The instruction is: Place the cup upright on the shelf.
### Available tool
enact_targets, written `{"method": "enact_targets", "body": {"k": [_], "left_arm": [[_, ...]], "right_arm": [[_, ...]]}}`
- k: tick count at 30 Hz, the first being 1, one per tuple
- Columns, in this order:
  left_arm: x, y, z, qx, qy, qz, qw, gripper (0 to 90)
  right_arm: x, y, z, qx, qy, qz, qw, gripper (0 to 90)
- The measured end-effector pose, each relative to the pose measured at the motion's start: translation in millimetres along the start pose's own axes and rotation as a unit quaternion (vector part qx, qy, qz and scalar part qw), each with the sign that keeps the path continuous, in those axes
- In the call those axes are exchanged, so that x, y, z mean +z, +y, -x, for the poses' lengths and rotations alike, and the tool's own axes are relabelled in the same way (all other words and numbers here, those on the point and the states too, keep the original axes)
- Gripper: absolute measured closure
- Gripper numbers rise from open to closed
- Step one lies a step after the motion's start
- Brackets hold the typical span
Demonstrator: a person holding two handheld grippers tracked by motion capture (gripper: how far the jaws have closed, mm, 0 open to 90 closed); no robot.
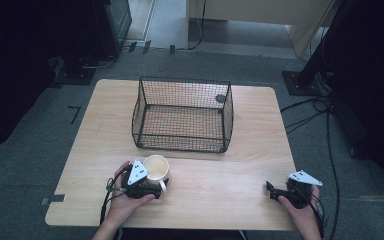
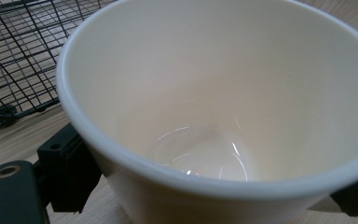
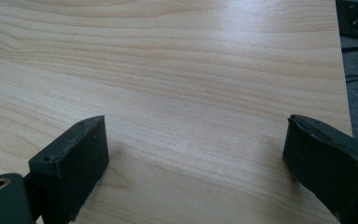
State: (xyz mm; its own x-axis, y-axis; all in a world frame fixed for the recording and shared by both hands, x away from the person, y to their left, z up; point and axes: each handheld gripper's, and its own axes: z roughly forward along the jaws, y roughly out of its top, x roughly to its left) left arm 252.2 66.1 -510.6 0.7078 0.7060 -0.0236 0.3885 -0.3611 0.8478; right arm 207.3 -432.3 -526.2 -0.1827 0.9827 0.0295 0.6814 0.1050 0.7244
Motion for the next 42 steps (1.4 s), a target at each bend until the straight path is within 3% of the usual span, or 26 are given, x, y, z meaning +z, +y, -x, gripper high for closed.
{"method": "enact_targets", "body": {"k": [7, 13, 28, 35, 42], "left_arm": [[0.1, 0.2, 2.6, 0.013, -0.004, 0.001, 0.9999, 8.7], [-3.6, 3.7, 3.6, 0.011, -0.004, 0.012, 0.9999, 8.7], [-8.6, 28.4, 7.2, 0.01, 0.003, 0.031, 0.9995, 8.7], [-10.9, 37.8, 7.0, 0.006, 0.018, 0.057, 0.9982, 8.7], [-12.8, 54.4, 4.5, 0.0, 0.04, 0.093, 0.9948, 8.7]], "right_arm": [[0.0, 0.0, 0.0, 0.0, 0.0, 0.0, 1.0, 6.6], [0.0, 0.0, 0.0, 0.0, 0.0, 0.0, 1.0, 6.6], [0.0, 0.0, 0.1, 0.001, 0.001, 0.0, 1.0, 6.6], [0.0, 0.0, 0.1, 0.001, 0.001, 0.0, 1.0, 6.6], [-0.1, 0.0, 0.2, 0.001, 0.001, 0.001, 1.0, 6.6]]}}
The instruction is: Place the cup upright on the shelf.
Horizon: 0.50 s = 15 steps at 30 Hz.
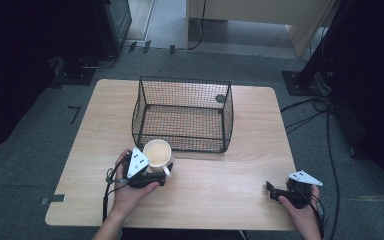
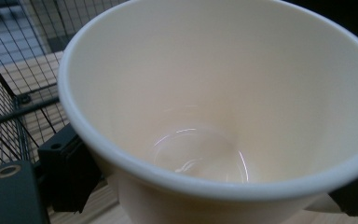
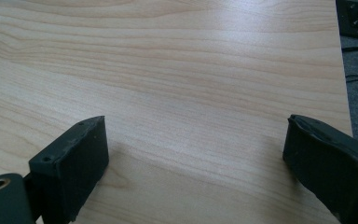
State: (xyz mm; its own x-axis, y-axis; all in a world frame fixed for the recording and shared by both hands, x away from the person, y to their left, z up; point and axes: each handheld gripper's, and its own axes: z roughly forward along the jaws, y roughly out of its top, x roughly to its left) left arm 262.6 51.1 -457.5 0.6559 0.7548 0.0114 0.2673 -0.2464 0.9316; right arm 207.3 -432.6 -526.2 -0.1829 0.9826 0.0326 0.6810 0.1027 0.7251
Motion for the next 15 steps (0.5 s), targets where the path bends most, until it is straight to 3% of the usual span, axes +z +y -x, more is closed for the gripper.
{"method": "enact_targets", "body": {"k": [9, 15], "left_arm": [[10.0, 25.5, 2.5, 0.008, 0.022, 0.033, 0.9992, 8.7], [20.0, 41.9, -1.0, 0.015, 0.031, 0.037, 0.9987, 8.8]], "right_arm": [[0.1, 0.0, -0.2, 0.0, -0.001, 0.0, 1.0, 6.6], [0.0, 0.0, 0.1, 0.0, 0.0, 0.0, 1.0, 6.6]]}}
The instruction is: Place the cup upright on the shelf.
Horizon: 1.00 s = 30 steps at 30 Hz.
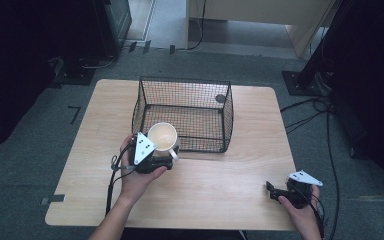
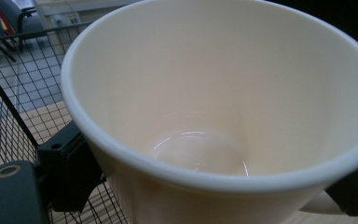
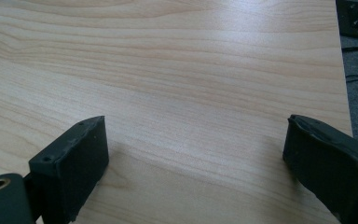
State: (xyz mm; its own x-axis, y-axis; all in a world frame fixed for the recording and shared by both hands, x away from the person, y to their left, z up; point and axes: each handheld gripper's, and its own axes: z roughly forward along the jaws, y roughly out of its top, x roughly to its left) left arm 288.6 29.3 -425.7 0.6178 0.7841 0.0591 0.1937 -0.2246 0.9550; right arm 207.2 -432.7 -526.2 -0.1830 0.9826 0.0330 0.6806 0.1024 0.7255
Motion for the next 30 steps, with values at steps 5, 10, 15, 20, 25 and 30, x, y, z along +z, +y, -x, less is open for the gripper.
{"method": "enact_targets", "body": {"k": [5, 10, 15, 20, 25, 30], "left_arm": [[6.1, 10.0, -3.4, -0.006, 0.006, 0.007, 0.9999, 8.8], [18.0, 23.9, -9.2, -0.01, 0.022, 0.016, 0.9996, 8.8], [26.5, 33.0, -12.8, -0.006, 0.03, 0.023, 0.9993, 8.8], [41.1, 44.0, -17.4, -0.003, 0.04, 0.031, 0.9987, 8.8], [57.4, 51.5, -22.0, -0.003, 0.047, 0.035, 0.9983, 8.9], [70.4, 55.8, -27.0, -0.005, 0.048, 0.038, 0.9981, 8.9]], "right_arm": [[0.0, 0.0, 0.1, 0.001, 0.0, 0.001, 1.0, 6.6], [0.1, 0.0, -0.6, -0.003, 0.004, 0.0, 1.0, 6.6], [-0.1, 0.0, -0.2, 0.001, 0.005, 0.001, 1.0, 6.6], [-0.2, -0.1, -0.3, -0.002, 0.008, 0.001, 1.0, 6.6], [-0.1, -0.1, -0.2, -0.002, 0.008, 0.001, 1.0, 6.6], [-0.3, -0.1, -0.1, -0.001, 0.008, 0.001, 1.0, 6.6]]}}
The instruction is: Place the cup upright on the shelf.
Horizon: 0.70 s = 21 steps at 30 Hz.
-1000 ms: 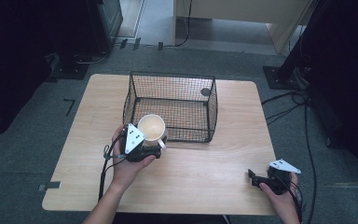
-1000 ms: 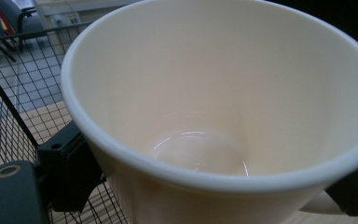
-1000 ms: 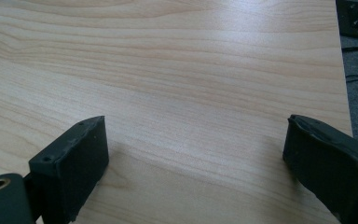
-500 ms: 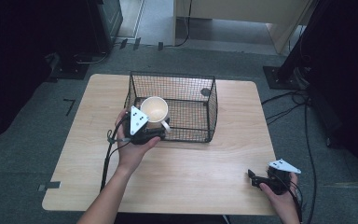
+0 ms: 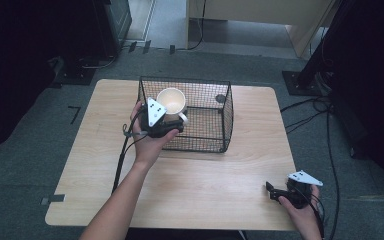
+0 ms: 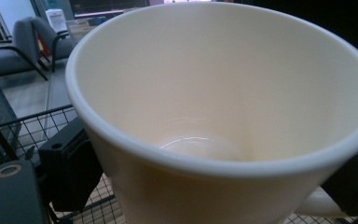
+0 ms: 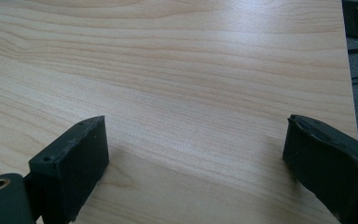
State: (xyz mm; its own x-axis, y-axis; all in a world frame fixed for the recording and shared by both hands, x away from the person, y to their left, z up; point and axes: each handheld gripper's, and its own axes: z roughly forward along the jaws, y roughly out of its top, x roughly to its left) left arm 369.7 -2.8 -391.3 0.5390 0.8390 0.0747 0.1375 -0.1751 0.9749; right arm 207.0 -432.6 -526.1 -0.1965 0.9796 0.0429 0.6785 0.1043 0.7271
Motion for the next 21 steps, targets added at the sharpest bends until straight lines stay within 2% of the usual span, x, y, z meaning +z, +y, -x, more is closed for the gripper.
{"method": "enact_targets", "body": {"k": [3, 10, 12, 15, 21], "left_arm": [[10.5, 2.1, -3.4, 0.001, 0.003, -0.002, 1.0, 8.9], [34.9, 3.3, -11.4, -0.014, 0.001, -0.009, 0.9999, 8.9], [46.4, 2.1, -14.4, -0.009, 0.008, -0.014, 0.9998, 8.9], [53.2, 1.5, -16.2, -0.007, 0.012, -0.013, 0.9998, 8.9], [70.5, -1.5, -23.4, -0.001, 0.009, -0.029, 0.9996, 8.9]], "right_arm": [[-0.1, 0.0, 0.1, 0.0, 0.0, 0.0, 1.0, 6.7], [-0.3, 0.0, 0.4, 0.002, 0.002, 0.001, 1.0, 6.7], [-0.2, -0.1, 0.2, 0.001, 0.001, 0.001, 1.0, 6.8], [-0.2, -0.2, 0.0, 0.0, 0.0, 0.001, 1.0, 7.1], [-0.4, -0.3, 0.3, 0.001, 0.001, 0.002, 1.0, 7.2]]}}
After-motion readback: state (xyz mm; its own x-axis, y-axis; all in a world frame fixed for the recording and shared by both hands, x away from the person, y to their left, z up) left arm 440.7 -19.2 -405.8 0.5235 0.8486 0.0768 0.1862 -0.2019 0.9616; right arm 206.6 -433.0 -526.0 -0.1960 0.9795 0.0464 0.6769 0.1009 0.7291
